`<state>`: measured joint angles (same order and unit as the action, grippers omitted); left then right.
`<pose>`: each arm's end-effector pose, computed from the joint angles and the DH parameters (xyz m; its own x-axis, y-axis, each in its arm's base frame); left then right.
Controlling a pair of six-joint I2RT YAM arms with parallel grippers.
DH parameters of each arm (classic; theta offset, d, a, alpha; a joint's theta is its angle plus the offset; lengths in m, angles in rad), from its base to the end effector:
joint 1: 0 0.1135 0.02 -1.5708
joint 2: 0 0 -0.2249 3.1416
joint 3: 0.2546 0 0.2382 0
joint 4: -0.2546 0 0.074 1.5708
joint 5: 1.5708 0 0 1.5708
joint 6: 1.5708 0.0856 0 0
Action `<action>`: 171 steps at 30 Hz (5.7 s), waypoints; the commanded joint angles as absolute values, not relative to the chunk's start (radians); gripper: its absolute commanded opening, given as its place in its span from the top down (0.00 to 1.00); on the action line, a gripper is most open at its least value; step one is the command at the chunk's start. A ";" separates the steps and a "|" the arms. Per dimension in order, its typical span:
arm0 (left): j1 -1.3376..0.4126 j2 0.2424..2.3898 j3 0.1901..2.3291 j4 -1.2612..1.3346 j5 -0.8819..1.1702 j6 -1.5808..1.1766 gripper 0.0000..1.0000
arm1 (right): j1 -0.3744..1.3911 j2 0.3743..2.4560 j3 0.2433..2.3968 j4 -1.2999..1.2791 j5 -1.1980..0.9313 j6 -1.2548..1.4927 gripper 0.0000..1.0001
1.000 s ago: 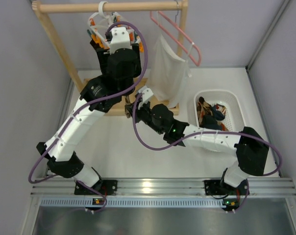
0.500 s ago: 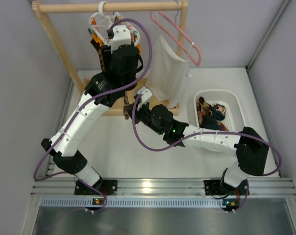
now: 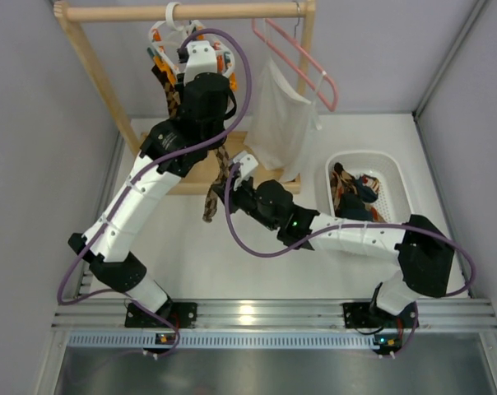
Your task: Remove the socks clipped to the hanger
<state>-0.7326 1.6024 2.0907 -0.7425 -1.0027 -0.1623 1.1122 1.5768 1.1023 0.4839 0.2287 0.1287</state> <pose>0.2852 -0.1595 0.4692 -0.1446 0.0132 -0.9894 -0.2736 0.9604 0.0528 0.1994 0.3601 0.2879 -0.0951 0.0898 -0.9914 -0.7671 0.6281 0.1305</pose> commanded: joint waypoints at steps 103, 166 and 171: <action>-0.350 0.776 1.405 -0.686 -0.261 -0.528 0.02 | 1.057 1.709 1.385 0.450 0.335 0.158 1.00; -0.445 1.574 2.137 -0.686 -0.442 -0.379 0.37 | 1.143 1.499 1.131 0.376 0.252 0.233 1.00; -0.445 1.589 2.157 -0.686 -0.472 -0.357 0.43 | 1.143 1.496 1.112 0.383 0.250 0.233 1.00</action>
<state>-0.4442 1.5848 2.1101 -0.7193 -0.4290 -0.3885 1.1221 1.5002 1.1320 0.3824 0.2687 0.2302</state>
